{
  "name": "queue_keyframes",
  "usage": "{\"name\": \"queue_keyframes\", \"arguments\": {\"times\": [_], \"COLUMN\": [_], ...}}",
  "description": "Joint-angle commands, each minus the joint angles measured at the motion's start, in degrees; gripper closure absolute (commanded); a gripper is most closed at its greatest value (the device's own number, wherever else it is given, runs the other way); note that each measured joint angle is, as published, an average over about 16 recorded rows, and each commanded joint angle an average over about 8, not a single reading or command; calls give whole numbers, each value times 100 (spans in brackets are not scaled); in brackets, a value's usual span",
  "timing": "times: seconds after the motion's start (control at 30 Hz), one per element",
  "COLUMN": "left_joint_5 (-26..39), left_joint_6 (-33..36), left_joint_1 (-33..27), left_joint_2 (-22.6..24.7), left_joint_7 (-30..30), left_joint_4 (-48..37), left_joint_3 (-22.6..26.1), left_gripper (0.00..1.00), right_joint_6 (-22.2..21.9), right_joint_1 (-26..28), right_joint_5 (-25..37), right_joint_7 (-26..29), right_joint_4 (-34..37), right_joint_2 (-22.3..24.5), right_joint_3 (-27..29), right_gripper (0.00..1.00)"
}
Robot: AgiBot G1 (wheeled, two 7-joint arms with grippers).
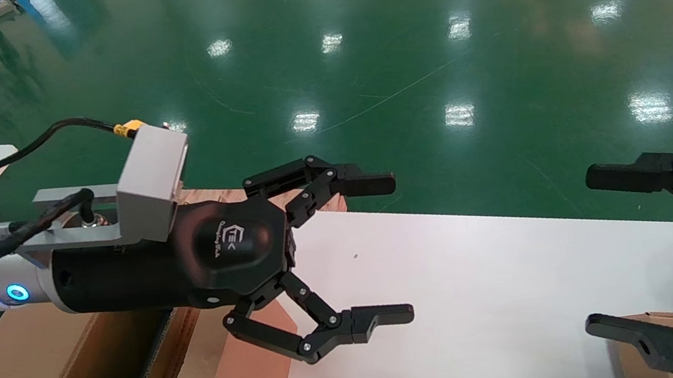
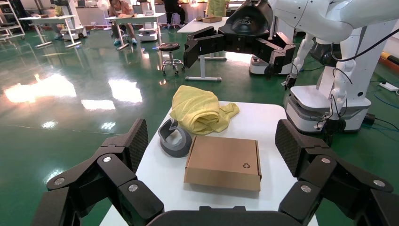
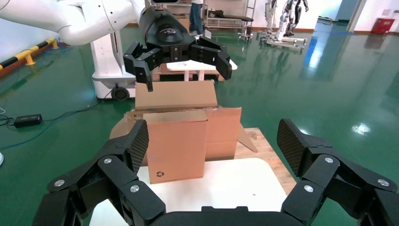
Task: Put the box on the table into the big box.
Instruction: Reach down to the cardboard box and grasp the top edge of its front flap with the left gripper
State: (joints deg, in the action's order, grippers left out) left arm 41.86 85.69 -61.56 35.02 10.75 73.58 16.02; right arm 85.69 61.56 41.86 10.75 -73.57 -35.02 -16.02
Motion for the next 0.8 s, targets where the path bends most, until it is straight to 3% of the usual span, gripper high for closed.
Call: {"name": "queue_keyframes", "arguments": {"times": [0.03,0.8], "left_joint_5": [0,0], "left_joint_6": [0,0], "left_joint_1": [0,0], "left_joint_2": [0,0], "left_joint_7": [0,0], "left_joint_4": [0,0], "left_joint_3": [0,0], "left_gripper": [0,0], "right_joint_6": [0,0], "right_joint_1": [0,0], "right_joint_5": [0,0], "right_joint_7": [0,0], "right_joint_4": [0,0], "right_joint_2": [0,0], "right_joint_3": [0,0], "right_gripper": [0,0]}}
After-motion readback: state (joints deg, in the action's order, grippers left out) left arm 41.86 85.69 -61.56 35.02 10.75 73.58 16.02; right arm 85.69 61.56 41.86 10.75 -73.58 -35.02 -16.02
